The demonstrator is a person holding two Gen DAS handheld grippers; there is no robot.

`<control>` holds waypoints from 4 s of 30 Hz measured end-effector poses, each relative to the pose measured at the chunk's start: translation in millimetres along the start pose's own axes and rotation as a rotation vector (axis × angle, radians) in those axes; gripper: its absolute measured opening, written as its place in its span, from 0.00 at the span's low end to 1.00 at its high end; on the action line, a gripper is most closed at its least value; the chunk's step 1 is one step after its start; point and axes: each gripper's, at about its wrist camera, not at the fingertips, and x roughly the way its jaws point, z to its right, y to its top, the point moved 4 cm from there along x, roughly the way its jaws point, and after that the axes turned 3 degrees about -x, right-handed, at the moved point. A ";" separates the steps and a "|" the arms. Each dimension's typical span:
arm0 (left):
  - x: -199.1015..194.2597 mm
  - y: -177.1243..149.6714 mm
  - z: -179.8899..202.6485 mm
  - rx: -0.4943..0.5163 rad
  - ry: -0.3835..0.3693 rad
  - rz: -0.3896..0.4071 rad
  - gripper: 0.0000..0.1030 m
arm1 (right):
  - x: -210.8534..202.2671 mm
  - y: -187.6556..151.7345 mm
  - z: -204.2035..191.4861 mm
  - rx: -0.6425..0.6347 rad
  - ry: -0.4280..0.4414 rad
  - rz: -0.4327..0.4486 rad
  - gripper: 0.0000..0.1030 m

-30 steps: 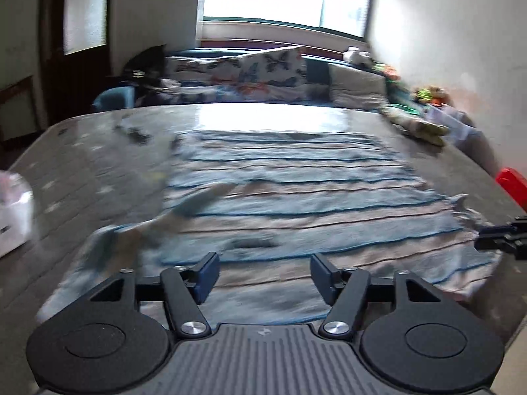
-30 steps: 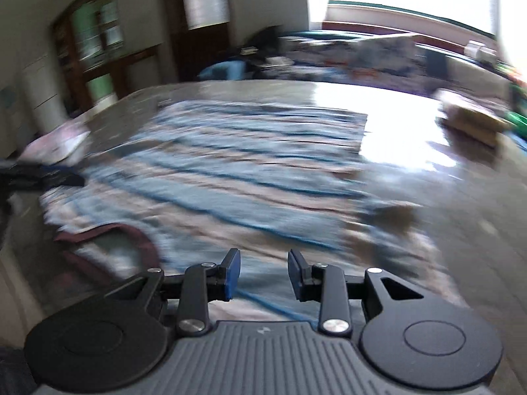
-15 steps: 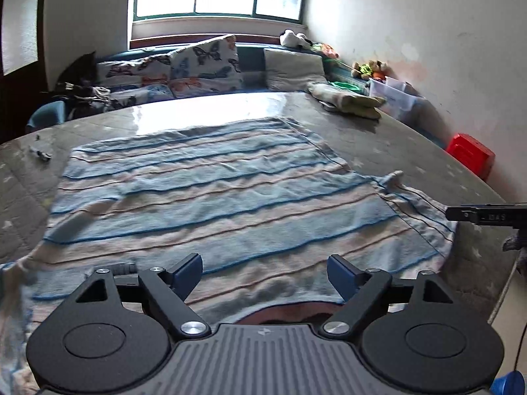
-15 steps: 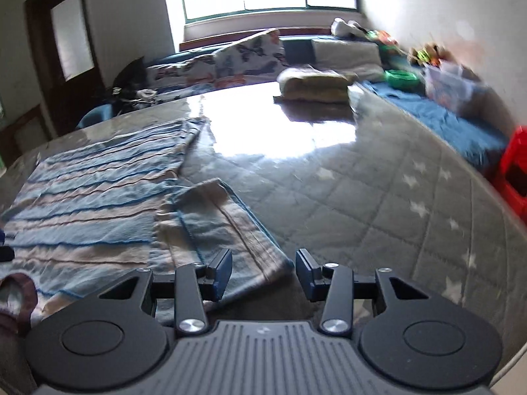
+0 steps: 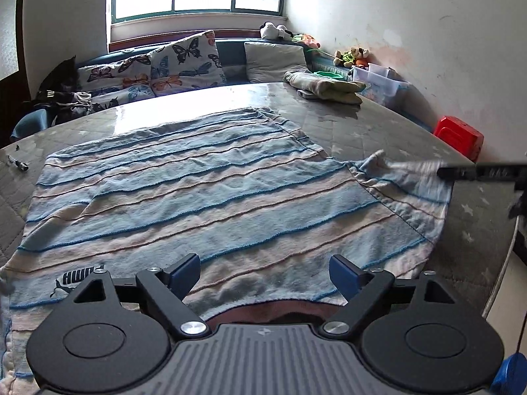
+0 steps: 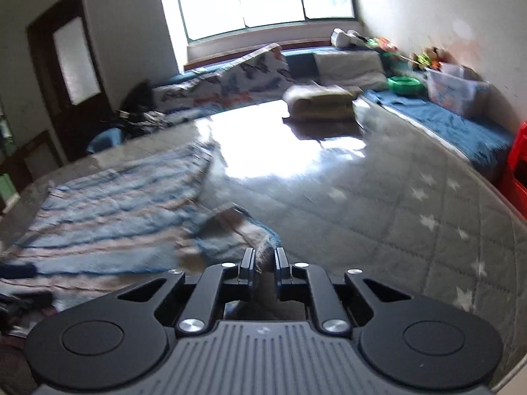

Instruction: Fold clothes

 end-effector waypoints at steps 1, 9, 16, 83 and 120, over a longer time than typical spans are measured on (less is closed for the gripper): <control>-0.8 -0.1 -1.7 -0.005 0.001 0.002 0.85 | -4.4 5.6 -7.5 -0.014 0.029 0.011 0.10; -14.5 2.6 -23.9 -0.056 0.031 0.043 0.88 | -16.3 31.0 -82.8 -0.155 0.251 0.034 0.10; -24.0 2.8 -43.4 -0.100 0.069 0.064 0.88 | 6.9 13.7 -143.3 -0.248 0.407 -0.062 0.17; -111.7 -58.7 -151.3 -0.420 0.530 0.095 0.86 | 51.9 -20.5 -130.6 -0.347 0.305 -0.180 0.34; -124.4 -27.0 -112.6 -0.255 0.163 0.262 0.05 | 56.3 -23.7 -133.7 -0.318 0.295 -0.172 0.40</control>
